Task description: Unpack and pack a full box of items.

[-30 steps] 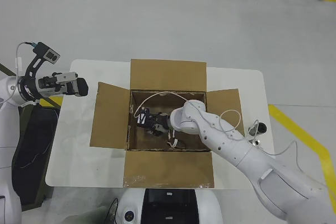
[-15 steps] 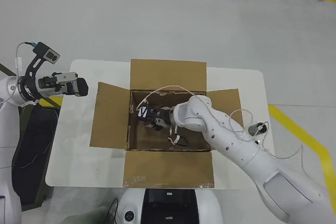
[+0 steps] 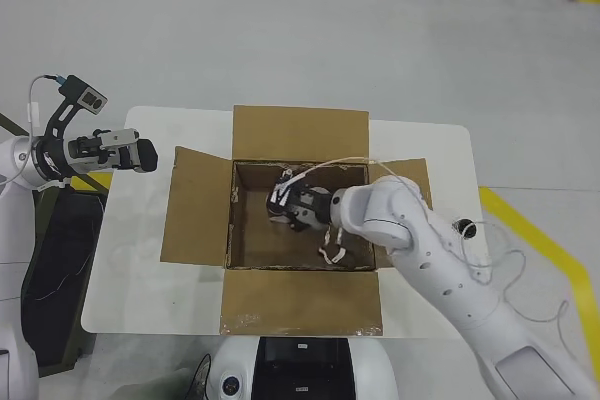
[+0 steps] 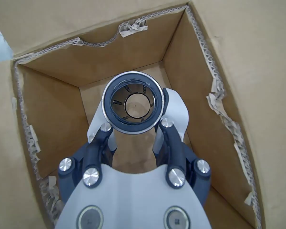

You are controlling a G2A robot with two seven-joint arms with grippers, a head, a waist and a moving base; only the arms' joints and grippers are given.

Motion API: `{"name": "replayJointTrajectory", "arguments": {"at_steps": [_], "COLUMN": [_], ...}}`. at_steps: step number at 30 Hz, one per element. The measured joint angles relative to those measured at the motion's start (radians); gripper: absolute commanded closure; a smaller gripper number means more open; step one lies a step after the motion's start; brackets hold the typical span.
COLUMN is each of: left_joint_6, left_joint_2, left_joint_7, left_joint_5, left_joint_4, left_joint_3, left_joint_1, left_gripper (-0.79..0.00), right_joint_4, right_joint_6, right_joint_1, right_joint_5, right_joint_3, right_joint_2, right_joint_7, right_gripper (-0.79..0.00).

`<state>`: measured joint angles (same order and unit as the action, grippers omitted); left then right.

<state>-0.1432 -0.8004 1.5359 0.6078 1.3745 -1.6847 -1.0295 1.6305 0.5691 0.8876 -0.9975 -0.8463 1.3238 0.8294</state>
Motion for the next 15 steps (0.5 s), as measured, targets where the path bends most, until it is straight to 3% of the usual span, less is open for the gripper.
{"name": "replayJointTrajectory", "arguments": {"at_steps": [15], "left_joint_6": [0.0], "left_joint_2": [0.0], "left_joint_7": [0.0], "left_joint_5": [0.0], "left_joint_4": [0.0], "left_joint_3": [0.0], "left_joint_1": [0.0], "left_gripper": [-0.785], "right_joint_4": [0.264], "right_joint_6": [-0.012], "right_joint_1": [0.212], "right_joint_5": [-0.02], "right_joint_3": [-0.221], "right_joint_2": [-0.065], "right_joint_7": [-0.024], "right_gripper": [0.0]}}
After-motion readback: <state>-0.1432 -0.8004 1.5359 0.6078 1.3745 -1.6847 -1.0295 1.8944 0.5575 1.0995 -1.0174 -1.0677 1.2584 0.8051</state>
